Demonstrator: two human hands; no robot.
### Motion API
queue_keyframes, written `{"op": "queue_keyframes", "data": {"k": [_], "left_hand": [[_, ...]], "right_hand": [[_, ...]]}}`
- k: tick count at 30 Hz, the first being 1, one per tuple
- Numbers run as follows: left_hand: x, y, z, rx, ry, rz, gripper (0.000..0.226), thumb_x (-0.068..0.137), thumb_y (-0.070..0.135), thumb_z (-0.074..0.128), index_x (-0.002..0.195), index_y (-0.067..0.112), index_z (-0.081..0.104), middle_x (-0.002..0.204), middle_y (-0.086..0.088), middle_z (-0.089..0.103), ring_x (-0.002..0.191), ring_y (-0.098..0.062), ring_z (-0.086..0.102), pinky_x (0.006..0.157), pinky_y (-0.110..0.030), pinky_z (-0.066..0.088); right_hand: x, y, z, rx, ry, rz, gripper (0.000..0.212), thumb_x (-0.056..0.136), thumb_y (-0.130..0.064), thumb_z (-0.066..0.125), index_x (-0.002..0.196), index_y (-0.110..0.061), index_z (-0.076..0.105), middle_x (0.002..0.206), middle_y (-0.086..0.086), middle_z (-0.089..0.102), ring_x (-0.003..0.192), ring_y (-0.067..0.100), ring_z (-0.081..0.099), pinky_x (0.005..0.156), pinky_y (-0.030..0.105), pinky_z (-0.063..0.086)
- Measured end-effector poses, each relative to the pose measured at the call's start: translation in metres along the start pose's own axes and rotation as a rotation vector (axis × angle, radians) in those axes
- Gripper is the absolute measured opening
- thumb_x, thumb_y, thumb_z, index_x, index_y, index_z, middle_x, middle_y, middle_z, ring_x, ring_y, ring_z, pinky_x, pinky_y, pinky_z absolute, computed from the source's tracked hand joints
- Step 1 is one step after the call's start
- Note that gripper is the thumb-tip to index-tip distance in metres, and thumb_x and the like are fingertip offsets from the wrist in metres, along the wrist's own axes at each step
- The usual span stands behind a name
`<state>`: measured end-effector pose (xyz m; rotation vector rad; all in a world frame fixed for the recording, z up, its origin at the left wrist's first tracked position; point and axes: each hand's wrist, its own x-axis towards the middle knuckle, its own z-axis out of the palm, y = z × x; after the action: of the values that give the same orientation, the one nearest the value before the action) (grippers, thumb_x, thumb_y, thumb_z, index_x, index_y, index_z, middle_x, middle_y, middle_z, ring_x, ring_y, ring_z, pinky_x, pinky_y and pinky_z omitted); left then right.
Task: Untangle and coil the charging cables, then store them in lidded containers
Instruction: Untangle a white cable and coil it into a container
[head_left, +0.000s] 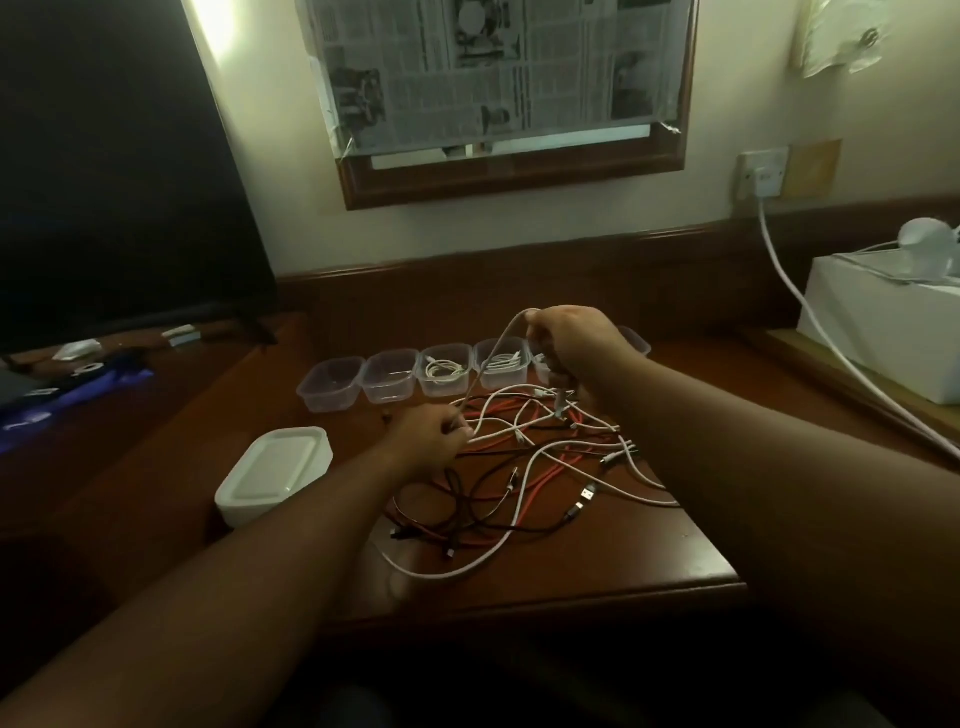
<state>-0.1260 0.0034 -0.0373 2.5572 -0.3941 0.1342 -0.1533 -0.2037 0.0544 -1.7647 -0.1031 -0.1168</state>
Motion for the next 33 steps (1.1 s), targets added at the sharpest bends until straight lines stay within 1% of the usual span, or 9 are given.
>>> {"op": "queue_keyframes", "data": {"k": [3, 8, 12, 16, 20, 23, 26, 30, 33], "left_hand": [[-0.002, 0.004, -0.008, -0.121, 0.094, -0.063, 0.024, 0.102, 0.02, 0.051, 0.085, 0.015, 0.067, 0.084, -0.006, 0.066, 0.075, -0.019, 0.06, 0.068, -0.029, 0.045], [-0.007, 0.063, -0.039, -0.489, 0.277, -0.063, 0.028, 0.105, 0.025, 0.044, 0.099, 0.014, 0.069, 0.086, -0.001, 0.067, 0.077, -0.012, 0.062, 0.072, -0.029, 0.052], [-0.013, 0.113, -0.063, -0.722, 0.231, 0.06, 0.028, 0.106, 0.024, 0.044, 0.105, 0.01, 0.069, 0.088, -0.007, 0.07, 0.07, -0.011, 0.062, 0.066, -0.025, 0.051], [-0.02, 0.131, -0.068, -0.884, 0.197, 0.141, 0.03, 0.106, 0.024, 0.044, 0.111, 0.007, 0.068, 0.085, -0.01, 0.068, 0.064, -0.01, 0.064, 0.057, -0.021, 0.053], [-0.02, 0.13, -0.064, -0.943, 0.271, 0.12, 0.029, 0.106, 0.025, 0.044, 0.107, 0.009, 0.069, 0.077, -0.008, 0.068, 0.065, -0.014, 0.067, 0.058, -0.022, 0.055], [-0.018, 0.131, -0.057, -0.974, 0.259, 0.087, 0.03, 0.105, 0.027, 0.045, 0.107, 0.01, 0.07, 0.072, -0.006, 0.069, 0.063, -0.011, 0.068, 0.057, -0.022, 0.054], [-0.014, 0.133, -0.053, -1.058, 0.218, 0.074, 0.031, 0.104, 0.032, 0.046, 0.107, 0.011, 0.069, 0.084, -0.007, 0.071, 0.079, -0.016, 0.069, 0.068, -0.026, 0.056], [-0.011, 0.128, -0.04, -1.173, 0.167, 0.045, 0.052, 0.104, 0.05, 0.035, 0.109, 0.01, 0.067, 0.088, -0.009, 0.071, 0.082, -0.02, 0.069, 0.074, -0.032, 0.055], [-0.006, 0.122, -0.017, -1.049, 0.134, -0.113, 0.043, 0.107, 0.038, 0.034, 0.104, 0.011, 0.066, 0.088, -0.008, 0.07, 0.077, -0.02, 0.066, 0.065, -0.028, 0.051]], "right_hand": [[-0.013, 0.0, -0.004, 0.218, -0.058, 0.095, 0.027, 0.101, -0.035, 0.049, 0.083, -0.017, 0.058, 0.064, -0.002, 0.046, 0.051, 0.01, 0.043, 0.049, 0.025, 0.038], [-0.025, 0.026, 0.009, -0.28, -0.193, 0.042, 0.018, 0.098, -0.03, 0.057, 0.103, -0.013, 0.06, 0.085, 0.002, 0.056, 0.07, 0.011, 0.051, 0.059, 0.022, 0.043], [-0.029, 0.025, 0.018, -0.15, -0.187, 0.028, 0.041, 0.093, -0.031, 0.065, 0.128, -0.014, 0.05, 0.098, 0.002, 0.06, 0.08, 0.01, 0.058, 0.059, 0.02, 0.047], [-0.022, 0.014, 0.019, -0.133, 0.004, -0.079, 0.03, 0.093, -0.04, 0.063, 0.103, -0.013, 0.057, 0.083, 0.004, 0.059, 0.065, 0.011, 0.052, 0.056, 0.027, 0.045], [-0.019, 0.011, 0.001, -0.353, 0.211, -0.121, 0.037, 0.087, -0.05, 0.068, 0.099, -0.019, 0.052, 0.089, 0.003, 0.063, 0.079, 0.019, 0.063, 0.07, 0.038, 0.053], [-0.021, 0.017, -0.008, -0.718, 0.064, -0.156, 0.035, 0.092, -0.049, 0.061, 0.11, -0.022, 0.051, 0.095, -0.002, 0.062, 0.083, 0.017, 0.063, 0.071, 0.036, 0.056], [-0.02, 0.018, -0.012, -0.805, -0.005, -0.141, 0.028, 0.104, -0.04, 0.042, 0.081, -0.025, 0.05, 0.078, -0.001, 0.056, 0.071, 0.014, 0.055, 0.061, 0.027, 0.042], [-0.016, 0.016, -0.016, -0.579, 0.087, -0.091, 0.041, 0.104, -0.041, 0.039, 0.076, -0.019, 0.058, 0.074, 0.003, 0.06, 0.071, 0.02, 0.059, 0.063, 0.034, 0.044], [-0.015, 0.008, -0.02, -0.423, 0.141, -0.076, 0.046, 0.105, -0.041, 0.036, 0.082, -0.013, 0.064, 0.07, 0.002, 0.059, 0.062, 0.013, 0.054, 0.057, 0.029, 0.04]]}}
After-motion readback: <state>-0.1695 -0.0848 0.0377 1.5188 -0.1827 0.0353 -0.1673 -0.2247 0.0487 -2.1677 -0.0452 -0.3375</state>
